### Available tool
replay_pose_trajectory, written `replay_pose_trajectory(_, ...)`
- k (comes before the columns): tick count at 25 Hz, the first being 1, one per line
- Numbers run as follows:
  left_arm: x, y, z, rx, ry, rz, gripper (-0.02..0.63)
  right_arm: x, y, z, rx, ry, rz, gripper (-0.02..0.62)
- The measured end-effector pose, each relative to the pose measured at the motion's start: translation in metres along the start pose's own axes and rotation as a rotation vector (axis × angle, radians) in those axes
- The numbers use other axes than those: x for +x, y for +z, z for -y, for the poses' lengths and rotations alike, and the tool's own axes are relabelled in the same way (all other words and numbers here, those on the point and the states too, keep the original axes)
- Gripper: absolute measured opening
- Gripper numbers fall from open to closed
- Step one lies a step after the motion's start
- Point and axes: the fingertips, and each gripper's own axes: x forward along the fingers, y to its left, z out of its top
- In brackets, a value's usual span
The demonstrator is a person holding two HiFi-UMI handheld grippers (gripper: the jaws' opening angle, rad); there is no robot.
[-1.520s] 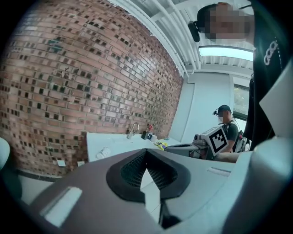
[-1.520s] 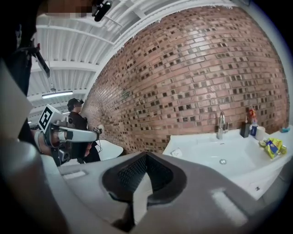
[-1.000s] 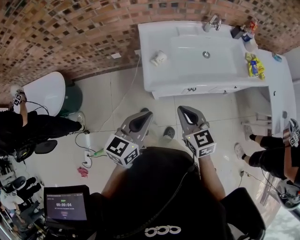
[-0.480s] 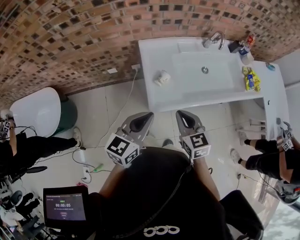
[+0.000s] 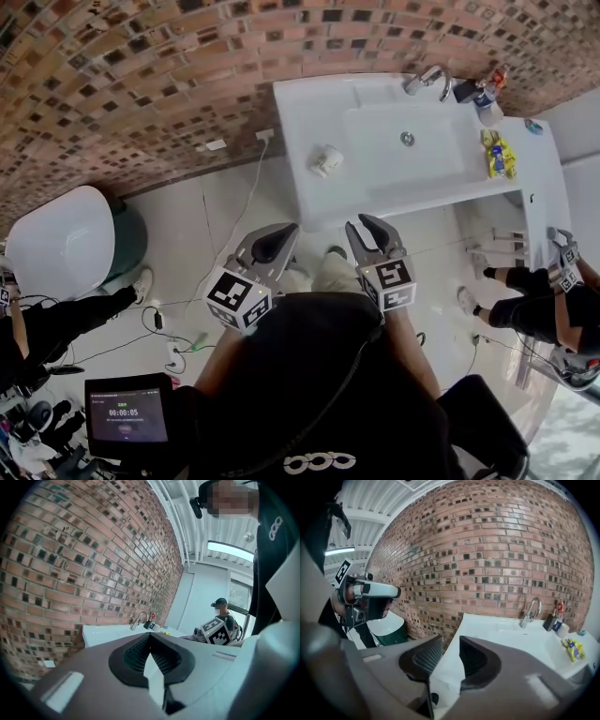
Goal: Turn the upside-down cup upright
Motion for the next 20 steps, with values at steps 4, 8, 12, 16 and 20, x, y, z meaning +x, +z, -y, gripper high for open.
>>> replay_pose_trajectory(4,0.010,0.002,-0.008,-0.001,0.001,-0.013,0.015,0.017,-0.001,0.009,-0.057,-0.003,-0.071,0.142)
replay_pose_trajectory(8,0.021,0.005,-0.020,0.003,0.036,-0.027,0.015,0.052,-0.020,0.022,-0.118,0.009,-0.135,0.217)
replay_pose_trajectory(12,0.029,0.010,-0.028,-0.004,0.084,-0.037,0.015,0.088,-0.038,0.033,-0.164,0.047,-0.203,0.275)
replay_pose_trajectory(16,0.043,0.011,-0.028,-0.001,0.096,-0.061,0.015,0.118,-0.050,0.047,-0.134,0.070,-0.235,0.305)
replay_pose_trajectory(20,0.057,0.013,-0.031,0.003,0.116,-0.071,0.015,0.140,-0.054,0.065,-0.103,0.066,-0.241,0.316)
